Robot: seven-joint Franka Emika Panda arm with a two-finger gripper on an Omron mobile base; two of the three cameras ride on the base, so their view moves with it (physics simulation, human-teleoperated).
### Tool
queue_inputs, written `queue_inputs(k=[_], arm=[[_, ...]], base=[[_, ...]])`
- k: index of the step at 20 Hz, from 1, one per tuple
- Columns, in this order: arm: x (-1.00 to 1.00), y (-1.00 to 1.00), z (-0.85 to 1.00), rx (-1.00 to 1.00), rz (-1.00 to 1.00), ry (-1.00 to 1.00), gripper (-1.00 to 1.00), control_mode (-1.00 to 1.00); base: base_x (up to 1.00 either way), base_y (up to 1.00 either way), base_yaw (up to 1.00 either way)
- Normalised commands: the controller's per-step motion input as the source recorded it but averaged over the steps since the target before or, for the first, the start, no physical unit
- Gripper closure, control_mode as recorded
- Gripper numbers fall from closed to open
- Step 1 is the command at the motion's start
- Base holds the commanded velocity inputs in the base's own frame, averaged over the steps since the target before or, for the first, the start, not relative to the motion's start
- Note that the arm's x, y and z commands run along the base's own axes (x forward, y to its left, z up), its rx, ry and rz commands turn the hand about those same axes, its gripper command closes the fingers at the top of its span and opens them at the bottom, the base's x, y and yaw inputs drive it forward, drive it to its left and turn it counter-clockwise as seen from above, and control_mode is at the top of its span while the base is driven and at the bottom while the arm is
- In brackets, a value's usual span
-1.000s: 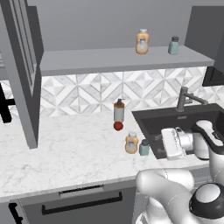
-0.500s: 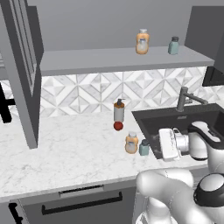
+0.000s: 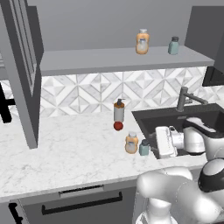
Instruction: Put the shaker and condiment bottle from the counter next to their counterparts in the cabinet.
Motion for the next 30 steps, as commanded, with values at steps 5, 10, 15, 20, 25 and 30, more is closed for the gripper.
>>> queue_inputs(k=[5,10,15,20,25,30], arm=[[0.18,0.00,-0.14,0.00,0.06,0.00,-1.00,-1.00],[0.23,0.00,-0.15,0.00,0.04,0.00,-1.00,-1.00],[0.25,0.00,-0.14,0.00,0.04,0.00,-1.00,-1.00],[0.21,0.00,-0.20,0.00,0.05,0.00,-1.00,-1.00],[0.13,0.00,-0.21,0.00,0.05,0.00,-1.00,-1.00],[0.06,0.00,-0.17,0.03,0.05,0.03,-1.00,-1.00]], base=[[0.00,0.00,0.00],[0.00,0.00,0.00],[0.00,0.00,0.00],[0.00,0.00,0.00],[0.00,0.00,0.00],[0.00,0.00,0.00]])
